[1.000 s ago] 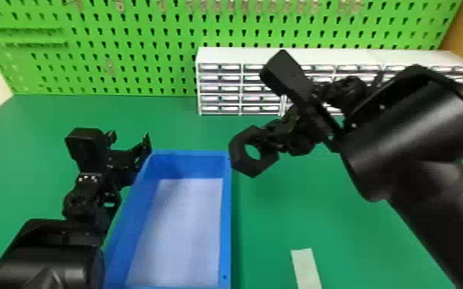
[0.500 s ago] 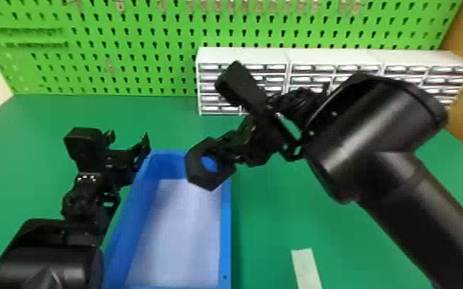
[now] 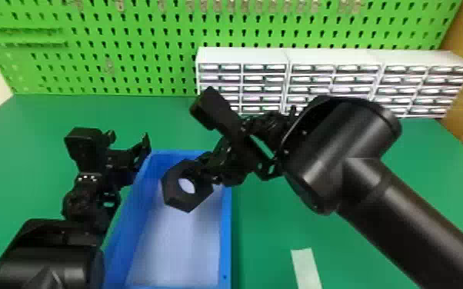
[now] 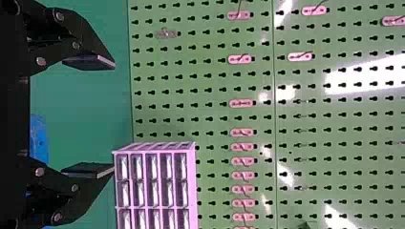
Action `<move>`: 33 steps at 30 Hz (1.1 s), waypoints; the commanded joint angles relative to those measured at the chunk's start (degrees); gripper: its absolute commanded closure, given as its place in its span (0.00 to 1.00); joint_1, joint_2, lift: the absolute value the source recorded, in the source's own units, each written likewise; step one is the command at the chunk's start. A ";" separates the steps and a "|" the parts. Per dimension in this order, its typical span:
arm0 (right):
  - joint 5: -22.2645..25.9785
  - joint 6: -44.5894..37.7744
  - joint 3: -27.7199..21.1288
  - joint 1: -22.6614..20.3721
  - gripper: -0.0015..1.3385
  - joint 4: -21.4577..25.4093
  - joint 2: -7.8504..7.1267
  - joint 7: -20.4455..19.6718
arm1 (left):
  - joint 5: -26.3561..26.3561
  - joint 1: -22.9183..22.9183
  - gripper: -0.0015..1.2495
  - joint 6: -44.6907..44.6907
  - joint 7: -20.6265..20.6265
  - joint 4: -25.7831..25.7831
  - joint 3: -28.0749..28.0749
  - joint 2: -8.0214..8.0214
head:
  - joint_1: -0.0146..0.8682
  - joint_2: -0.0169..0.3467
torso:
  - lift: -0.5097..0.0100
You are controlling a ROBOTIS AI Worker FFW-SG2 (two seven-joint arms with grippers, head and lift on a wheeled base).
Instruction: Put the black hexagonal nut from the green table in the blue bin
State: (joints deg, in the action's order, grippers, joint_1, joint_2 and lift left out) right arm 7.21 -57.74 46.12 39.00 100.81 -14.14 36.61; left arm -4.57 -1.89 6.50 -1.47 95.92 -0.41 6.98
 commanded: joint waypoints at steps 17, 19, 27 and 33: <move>5.71 7.03 5.39 -0.15 0.75 -6.86 0.96 -4.53 | -0.26 -0.14 0.39 0.00 0.41 -0.12 -0.38 -0.03 | 0.79 0.19 | 0.80; 5.89 7.03 5.39 -0.15 0.75 -6.86 0.96 -4.62 | -0.26 -0.22 0.39 0.00 0.41 -0.12 -0.38 -0.03 | 0.79 0.19 | 0.80; 5.80 7.11 5.30 -0.15 0.65 -6.86 0.69 -4.71 | -0.26 -0.22 0.39 0.00 0.50 -0.12 -0.38 -0.03 | 0.79 0.19 | 0.80; 4.92 7.03 5.39 -0.15 0.31 -6.86 0.69 -4.71 | -0.35 -0.31 0.39 0.00 0.50 -0.12 -0.38 -0.03 | 0.79 0.19 | 0.80</move>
State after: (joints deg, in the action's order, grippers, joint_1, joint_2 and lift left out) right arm 12.68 -50.63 51.48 38.85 93.96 -13.44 31.90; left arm -4.91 -2.12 6.50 -0.97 95.80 -0.79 6.94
